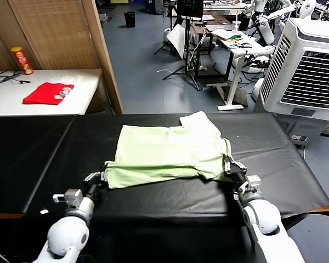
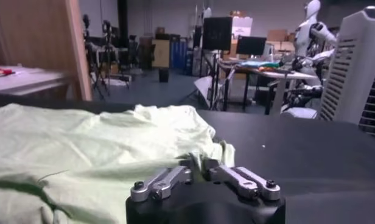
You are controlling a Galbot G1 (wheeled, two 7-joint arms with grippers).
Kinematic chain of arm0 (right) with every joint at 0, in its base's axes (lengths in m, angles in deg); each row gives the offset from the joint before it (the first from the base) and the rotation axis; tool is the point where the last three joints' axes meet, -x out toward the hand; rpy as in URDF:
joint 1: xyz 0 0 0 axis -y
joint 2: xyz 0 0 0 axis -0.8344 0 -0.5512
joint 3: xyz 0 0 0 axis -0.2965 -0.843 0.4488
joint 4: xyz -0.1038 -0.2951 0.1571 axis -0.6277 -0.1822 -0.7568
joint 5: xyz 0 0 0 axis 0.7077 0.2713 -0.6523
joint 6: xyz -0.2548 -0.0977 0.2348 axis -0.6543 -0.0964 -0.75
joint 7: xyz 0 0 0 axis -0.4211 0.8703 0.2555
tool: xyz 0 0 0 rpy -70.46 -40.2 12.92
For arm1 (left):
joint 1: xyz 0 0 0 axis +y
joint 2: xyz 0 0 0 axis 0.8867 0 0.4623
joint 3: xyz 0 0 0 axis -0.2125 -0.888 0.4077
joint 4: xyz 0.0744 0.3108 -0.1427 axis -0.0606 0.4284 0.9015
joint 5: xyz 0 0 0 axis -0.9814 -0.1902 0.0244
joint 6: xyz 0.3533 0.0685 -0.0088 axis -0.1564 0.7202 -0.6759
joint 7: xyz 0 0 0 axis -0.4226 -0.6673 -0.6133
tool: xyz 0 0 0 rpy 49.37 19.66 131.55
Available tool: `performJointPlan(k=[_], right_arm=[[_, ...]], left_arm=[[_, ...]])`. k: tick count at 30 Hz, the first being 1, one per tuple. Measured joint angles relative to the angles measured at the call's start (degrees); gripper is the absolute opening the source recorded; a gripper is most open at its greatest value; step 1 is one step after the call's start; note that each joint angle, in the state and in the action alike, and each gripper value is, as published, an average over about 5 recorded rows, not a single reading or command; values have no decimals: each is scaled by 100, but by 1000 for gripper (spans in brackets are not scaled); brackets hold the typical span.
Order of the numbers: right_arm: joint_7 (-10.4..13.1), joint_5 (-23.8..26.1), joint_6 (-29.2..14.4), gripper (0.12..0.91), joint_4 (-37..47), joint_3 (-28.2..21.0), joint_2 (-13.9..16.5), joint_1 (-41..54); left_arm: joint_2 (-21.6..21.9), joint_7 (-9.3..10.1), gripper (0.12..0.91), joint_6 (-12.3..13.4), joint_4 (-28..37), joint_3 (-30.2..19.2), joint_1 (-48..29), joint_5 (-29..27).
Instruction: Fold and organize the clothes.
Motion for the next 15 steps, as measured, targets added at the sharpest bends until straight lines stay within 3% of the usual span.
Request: performJointPlan(k=[4, 9, 11, 15], right_arm=[[-55, 75, 67, 757, -439, 143, 43, -474], [-82, 136, 51, 796, -614, 263, 28, -966], [-94, 173, 41, 798, -624, 272, 7, -1082], [-101, 231, 16, 757, -587, 258, -41, -1162]], left_arm=[[76, -49, 451, -62, -96, 65, 151, -81], [183, -153, 718, -171, -266, 97, 420, -33], [195, -163, 774, -248, -346, 102, 528, 102], [154, -186, 796, -396, -475, 82, 702, 352]])
